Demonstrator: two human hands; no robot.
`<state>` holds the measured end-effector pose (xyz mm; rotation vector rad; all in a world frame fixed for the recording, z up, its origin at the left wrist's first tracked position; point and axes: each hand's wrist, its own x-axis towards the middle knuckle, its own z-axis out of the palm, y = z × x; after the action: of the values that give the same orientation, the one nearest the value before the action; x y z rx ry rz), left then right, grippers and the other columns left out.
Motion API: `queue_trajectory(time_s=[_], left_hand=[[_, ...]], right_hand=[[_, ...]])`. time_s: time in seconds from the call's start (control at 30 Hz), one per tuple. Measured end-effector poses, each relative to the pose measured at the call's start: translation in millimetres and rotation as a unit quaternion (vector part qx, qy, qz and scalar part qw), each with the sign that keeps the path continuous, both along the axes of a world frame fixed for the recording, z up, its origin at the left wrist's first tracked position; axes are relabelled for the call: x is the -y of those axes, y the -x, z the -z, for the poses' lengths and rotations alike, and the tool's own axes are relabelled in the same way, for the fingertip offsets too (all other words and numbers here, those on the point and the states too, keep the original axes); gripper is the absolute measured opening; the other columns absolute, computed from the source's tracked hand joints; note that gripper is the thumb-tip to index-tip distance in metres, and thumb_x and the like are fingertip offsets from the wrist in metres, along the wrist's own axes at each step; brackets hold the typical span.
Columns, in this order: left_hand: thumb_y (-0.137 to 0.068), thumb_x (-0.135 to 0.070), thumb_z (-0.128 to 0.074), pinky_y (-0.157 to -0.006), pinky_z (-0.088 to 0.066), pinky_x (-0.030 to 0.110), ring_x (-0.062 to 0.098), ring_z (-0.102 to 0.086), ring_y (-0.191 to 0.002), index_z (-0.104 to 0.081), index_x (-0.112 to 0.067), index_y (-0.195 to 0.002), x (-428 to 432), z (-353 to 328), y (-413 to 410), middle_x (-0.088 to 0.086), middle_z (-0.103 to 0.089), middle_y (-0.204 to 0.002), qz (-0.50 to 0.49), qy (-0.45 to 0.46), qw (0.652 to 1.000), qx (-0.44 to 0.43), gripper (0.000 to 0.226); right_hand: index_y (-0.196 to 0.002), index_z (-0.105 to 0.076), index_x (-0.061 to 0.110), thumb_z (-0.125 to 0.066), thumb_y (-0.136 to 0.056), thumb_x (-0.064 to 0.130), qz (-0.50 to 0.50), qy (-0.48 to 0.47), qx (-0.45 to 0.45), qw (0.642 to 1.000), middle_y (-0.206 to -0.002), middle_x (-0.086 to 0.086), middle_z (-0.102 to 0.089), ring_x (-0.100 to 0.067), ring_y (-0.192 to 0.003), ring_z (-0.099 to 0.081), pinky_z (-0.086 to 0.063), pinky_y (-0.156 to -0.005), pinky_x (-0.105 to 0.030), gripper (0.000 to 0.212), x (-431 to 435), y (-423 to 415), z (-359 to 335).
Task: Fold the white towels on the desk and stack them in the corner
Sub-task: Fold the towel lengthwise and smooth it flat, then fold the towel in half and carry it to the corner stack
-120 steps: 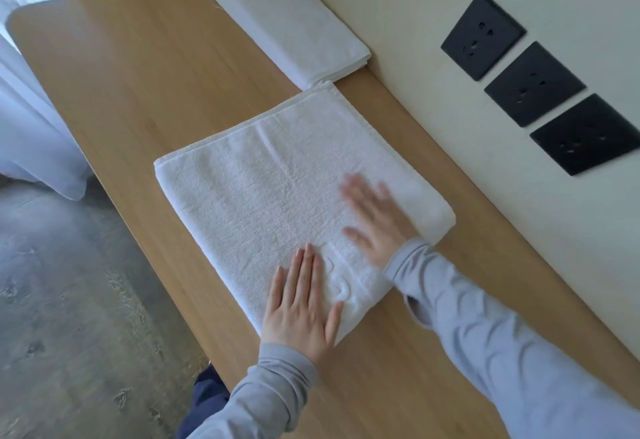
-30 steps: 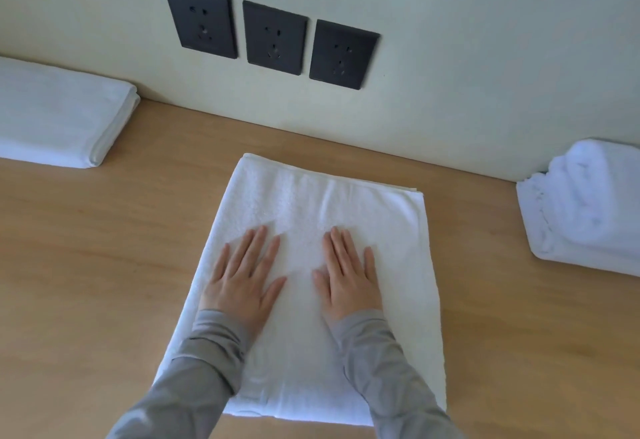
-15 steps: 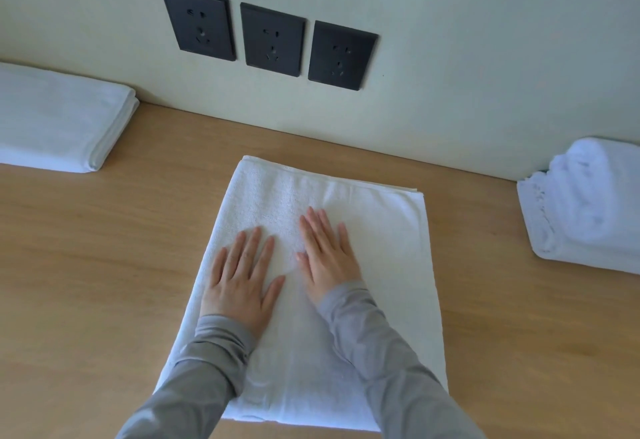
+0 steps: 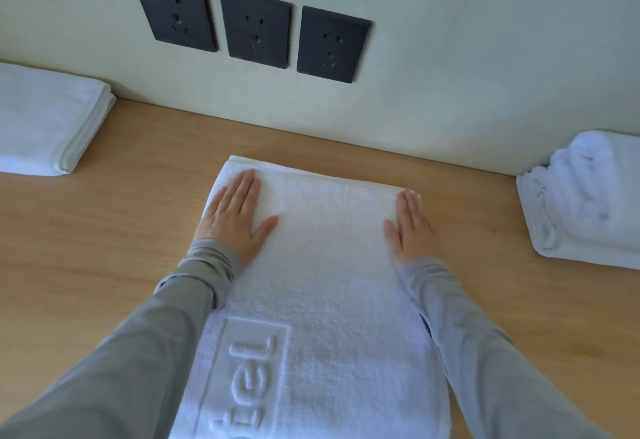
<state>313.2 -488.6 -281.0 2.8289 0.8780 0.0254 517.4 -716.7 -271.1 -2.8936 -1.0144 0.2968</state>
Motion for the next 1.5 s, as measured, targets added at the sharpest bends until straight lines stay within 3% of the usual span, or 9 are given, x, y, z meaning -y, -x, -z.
queue_trajectory(time_s=[0.2, 0.37, 0.57, 0.8, 1.0, 1.1, 1.3, 1.4, 1.5], left_hand=[[-0.086, -0.064, -0.001, -0.116, 0.007, 0.030, 0.015, 0.007, -0.145, 0.004, -0.012, -0.148, 41.1, -27.5, 18.8, -0.002, 0.012, -0.155, 0.003, 0.035, 0.999, -0.013, 0.081], [-0.094, -0.055, -0.012, -0.116, -0.010, 0.035, 0.017, -0.018, -0.142, -0.026, -0.005, -0.145, 96.7, -30.7, 118.4, 0.006, -0.024, -0.154, 0.077, 0.062, 0.995, -0.008, 0.073], [-0.097, -0.049, -0.014, -0.113, -0.017, 0.042, 0.021, -0.021, -0.141, -0.030, 0.000, -0.142, 88.8, -26.1, 139.9, 0.012, -0.027, -0.152, 0.121, 0.031, 0.992, -0.026, 0.069], [-0.091, -0.059, -0.029, -0.113, -0.020, 0.042, 0.023, -0.019, -0.143, -0.020, -0.007, -0.148, 60.9, -33.9, 184.5, 0.010, -0.023, -0.155, 0.281, 0.030, 0.957, -0.073, 0.077], [-0.063, -0.076, -0.054, -0.114, -0.014, 0.034, 0.020, -0.026, -0.137, -0.033, -0.003, -0.142, 44.5, -52.9, 194.7, 0.010, -0.029, -0.151, 0.319, 0.014, 0.937, -0.146, 0.110], [-0.057, -0.054, -0.067, -0.112, -0.018, 0.030, 0.020, -0.030, -0.134, -0.038, -0.002, -0.139, 47.9, -55.9, 190.0, 0.013, -0.038, -0.146, 0.328, 0.009, 0.938, -0.113, 0.101], [-0.058, -0.043, -0.052, -0.100, -0.035, 0.026, 0.022, -0.051, -0.120, -0.059, -0.003, -0.121, 43.9, -70.1, 188.8, 0.012, -0.058, -0.128, 0.352, 0.015, 0.935, -0.041, 0.075], [-0.056, -0.041, -0.051, -0.093, -0.043, 0.017, 0.009, -0.060, -0.108, -0.071, -0.005, -0.104, 40.7, -84.4, 183.1, 0.002, -0.066, -0.112, 0.322, 0.072, 0.944, 0.008, 0.063], [-0.050, -0.041, -0.062, -0.087, -0.039, 0.002, -0.014, -0.053, -0.102, -0.074, -0.019, -0.103, 26.9, -105.2, 174.9, -0.022, -0.068, -0.101, 0.182, 0.252, 0.948, 0.066, 0.058]], right_hand=[[-0.147, 0.003, 0.006, -0.019, -0.098, 0.041, -0.053, -0.032, 0.015, 0.998, -0.157, -0.007, 0.010, -0.020, -0.144, 0.013, 0.010, -0.117, -0.036, 0.064, 6.0, 74.6, -21.9], [-0.144, -0.027, 0.001, -0.013, -0.098, 0.044, -0.171, -0.028, -0.012, 0.985, -0.153, -0.012, -0.024, -0.022, -0.142, -0.017, -0.019, -0.109, -0.042, 0.064, 70.0, 164.2, -19.8], [-0.144, -0.021, 0.000, -0.015, -0.096, 0.051, -0.227, 0.029, -0.004, 0.973, -0.152, -0.016, -0.024, -0.025, -0.141, -0.020, -0.025, -0.108, -0.043, 0.070, 130.5, 150.0, -17.3], [-0.147, -0.019, 0.004, -0.045, -0.073, 0.077, -0.338, 0.052, 0.006, 0.940, -0.156, -0.012, -0.018, -0.027, -0.143, -0.016, -0.019, -0.109, -0.049, 0.107, 149.8, 148.6, -28.4], [-0.145, -0.022, 0.007, -0.074, -0.061, 0.058, -0.359, 0.051, 0.030, 0.932, -0.153, -0.010, -0.026, -0.024, -0.140, -0.021, -0.019, -0.109, -0.047, 0.111, 161.1, 146.2, -32.6], [-0.140, -0.033, 0.005, -0.084, -0.049, 0.043, -0.360, 0.018, 0.046, 0.931, -0.148, -0.012, -0.031, -0.027, -0.135, -0.033, -0.030, -0.108, -0.051, 0.111, 161.2, 148.6, -34.0], [-0.112, -0.067, 0.002, -0.090, -0.031, 0.012, -0.321, -0.050, 0.050, 0.944, -0.121, -0.012, -0.059, -0.027, -0.111, -0.062, -0.054, -0.086, -0.046, 0.085, 155.0, 154.2, -44.6], [-0.114, -0.066, 0.006, -0.084, -0.043, 0.006, -0.254, -0.111, -0.050, 0.959, -0.113, -0.006, -0.067, -0.021, -0.099, -0.068, -0.055, -0.080, -0.026, 0.074, 157.3, 141.5, -61.2], [-0.110, -0.066, 0.023, -0.076, -0.060, 0.005, -0.104, -0.189, -0.213, 0.953, -0.099, 0.011, -0.070, -0.003, -0.084, -0.066, -0.050, -0.073, -0.011, 0.055, 157.5, 108.9, -87.7]])
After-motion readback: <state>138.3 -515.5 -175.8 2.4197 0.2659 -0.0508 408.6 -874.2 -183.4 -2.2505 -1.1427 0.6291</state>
